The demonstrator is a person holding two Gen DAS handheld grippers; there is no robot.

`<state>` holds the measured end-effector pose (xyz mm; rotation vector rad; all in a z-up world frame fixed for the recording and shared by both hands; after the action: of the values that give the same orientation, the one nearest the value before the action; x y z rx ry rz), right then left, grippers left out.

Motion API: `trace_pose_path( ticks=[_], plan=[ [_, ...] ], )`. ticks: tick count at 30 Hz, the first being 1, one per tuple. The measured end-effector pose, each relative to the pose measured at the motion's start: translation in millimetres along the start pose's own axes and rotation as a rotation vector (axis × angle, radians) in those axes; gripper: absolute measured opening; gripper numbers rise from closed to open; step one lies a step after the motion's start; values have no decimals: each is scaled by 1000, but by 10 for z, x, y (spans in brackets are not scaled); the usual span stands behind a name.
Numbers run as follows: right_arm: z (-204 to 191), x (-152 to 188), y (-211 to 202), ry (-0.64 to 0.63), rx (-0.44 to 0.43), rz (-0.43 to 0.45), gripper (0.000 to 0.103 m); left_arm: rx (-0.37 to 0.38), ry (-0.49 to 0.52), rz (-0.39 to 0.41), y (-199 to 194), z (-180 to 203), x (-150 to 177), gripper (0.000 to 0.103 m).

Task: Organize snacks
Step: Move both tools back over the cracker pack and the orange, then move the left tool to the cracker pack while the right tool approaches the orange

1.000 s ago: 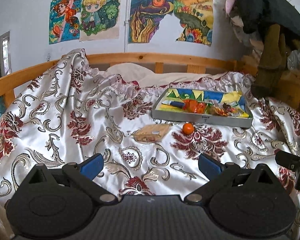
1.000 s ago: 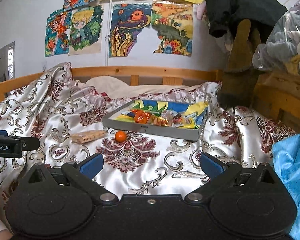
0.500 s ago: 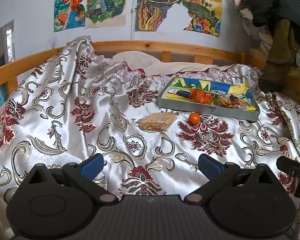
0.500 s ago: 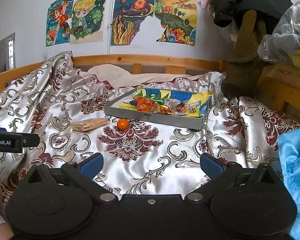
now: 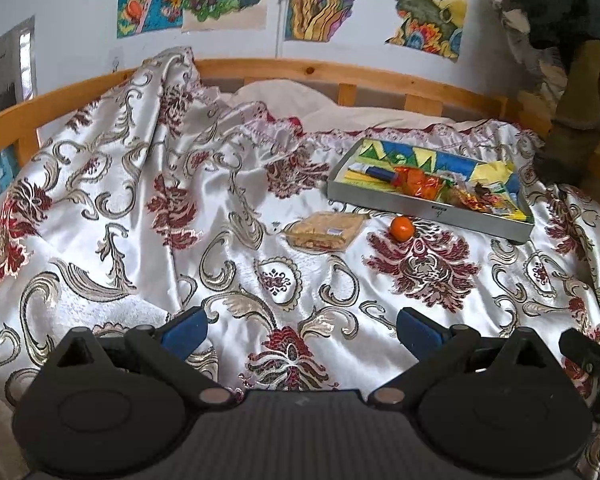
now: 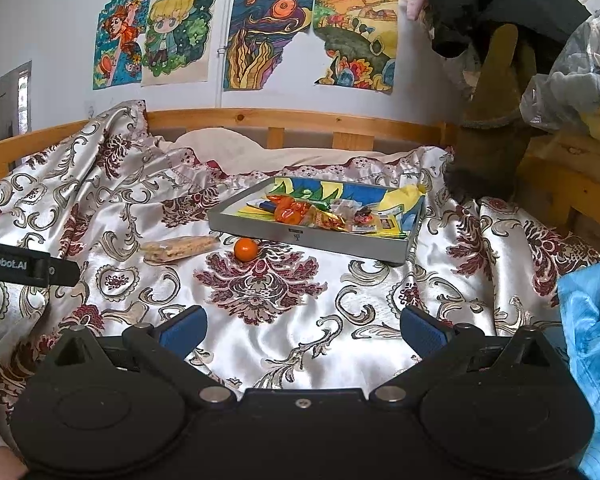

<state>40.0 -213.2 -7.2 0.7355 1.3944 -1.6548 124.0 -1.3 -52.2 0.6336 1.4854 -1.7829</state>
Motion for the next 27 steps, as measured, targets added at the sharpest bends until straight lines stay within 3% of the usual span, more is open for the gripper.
trace_pose_path(
  ticks=[10, 17, 21, 27],
  plan=[
    [-4, -52, 61, 0, 1, 11, 102, 2, -4, 1, 227, 85, -298, 103],
    [-57, -272, 212, -77, 8, 70, 102, 22, 48, 25, 464, 220, -563, 103],
    [-53, -383, 399, -105, 1, 84, 102, 56, 97, 57, 627, 279, -703, 103],
    [-76, -489, 801, -169, 4, 72, 102, 153, 86, 6, 988, 291, -829, 103]
  ],
)
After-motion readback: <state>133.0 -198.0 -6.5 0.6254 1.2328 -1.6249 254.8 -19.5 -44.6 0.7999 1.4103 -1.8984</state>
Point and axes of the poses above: each gripper's, at about its wrist camera, not at the fingertips, and y roughly the way its jaws point, z to its right, x to its underside, the point moved 7 cm from there along y, roughly the way its jaws point, and after that the axes turned 11 degrees about -y, right-handed, at the moved point
